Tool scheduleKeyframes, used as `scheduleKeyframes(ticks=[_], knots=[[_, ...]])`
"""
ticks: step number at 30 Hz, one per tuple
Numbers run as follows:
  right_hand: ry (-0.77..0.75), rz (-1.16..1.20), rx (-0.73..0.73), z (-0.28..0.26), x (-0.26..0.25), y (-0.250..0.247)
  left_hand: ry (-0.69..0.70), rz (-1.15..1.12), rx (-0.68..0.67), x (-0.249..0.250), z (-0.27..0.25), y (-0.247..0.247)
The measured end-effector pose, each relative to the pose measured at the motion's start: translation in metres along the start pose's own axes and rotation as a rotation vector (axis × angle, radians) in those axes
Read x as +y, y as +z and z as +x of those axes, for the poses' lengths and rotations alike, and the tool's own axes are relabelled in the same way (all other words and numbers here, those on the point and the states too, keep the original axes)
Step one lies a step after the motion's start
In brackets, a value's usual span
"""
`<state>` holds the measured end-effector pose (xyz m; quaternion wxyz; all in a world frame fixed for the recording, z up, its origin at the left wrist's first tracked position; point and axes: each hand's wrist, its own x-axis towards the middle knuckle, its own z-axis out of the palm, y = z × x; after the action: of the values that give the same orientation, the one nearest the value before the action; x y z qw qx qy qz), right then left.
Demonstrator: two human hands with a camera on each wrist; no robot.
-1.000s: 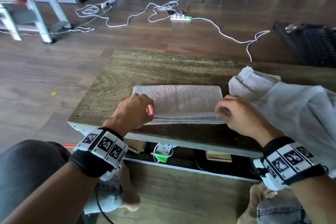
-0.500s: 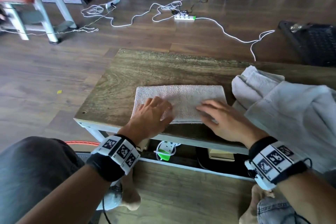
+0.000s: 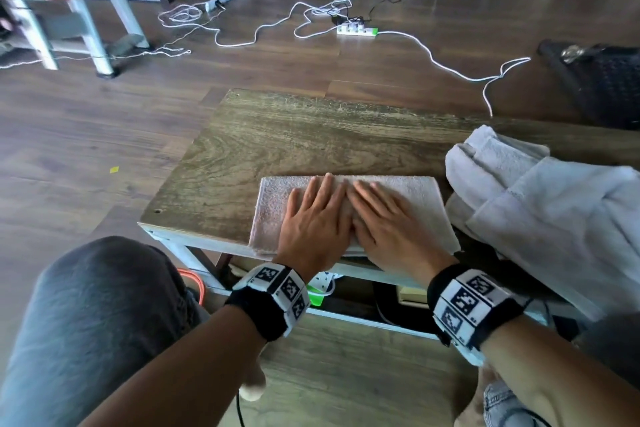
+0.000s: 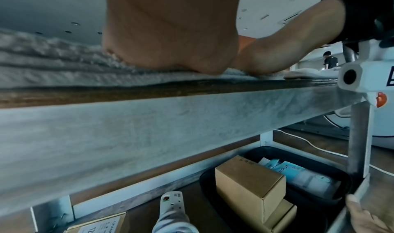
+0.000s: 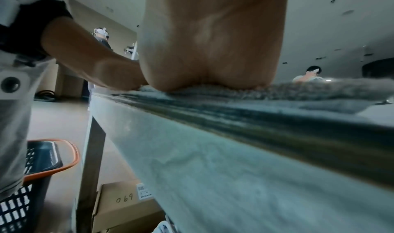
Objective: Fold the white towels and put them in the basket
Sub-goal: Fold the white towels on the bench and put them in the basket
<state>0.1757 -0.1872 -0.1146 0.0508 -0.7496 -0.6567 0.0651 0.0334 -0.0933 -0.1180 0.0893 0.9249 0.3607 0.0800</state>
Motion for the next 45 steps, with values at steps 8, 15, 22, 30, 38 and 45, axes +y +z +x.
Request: scheduleKeyframes(ticks=[8,15,22,30,38,45], knots=[[0.172,-0.048,-0.023,-0.004,0.033,-0.006,-0.074,-0.008,-0.084,-0.022,0.001,-0.005],[0.324,0.102,-0.134,-0.012,0.046,-0.017,-0.218,0.001,-0.104,-0.05,-0.013,-0.02],[0.297,-0.035,-0.104,-0.007,0.029,-0.024,-0.408,-0.054,0.016,-0.065,-0.023,-0.026],[0.066,0.11,-0.223,0.0,-0.011,-0.005,-0.527,0.048,0.047,-0.057,-0.019,-0.051],[0.069,0.374,-0.157,-0.007,-0.008,-0.02,-0.486,-0.3,0.127,-0.028,-0.001,-0.08],[0.203,1.453,0.215,-0.026,-0.009,-0.065,0.003,-1.245,0.065,0.041,0.005,-0.101]])
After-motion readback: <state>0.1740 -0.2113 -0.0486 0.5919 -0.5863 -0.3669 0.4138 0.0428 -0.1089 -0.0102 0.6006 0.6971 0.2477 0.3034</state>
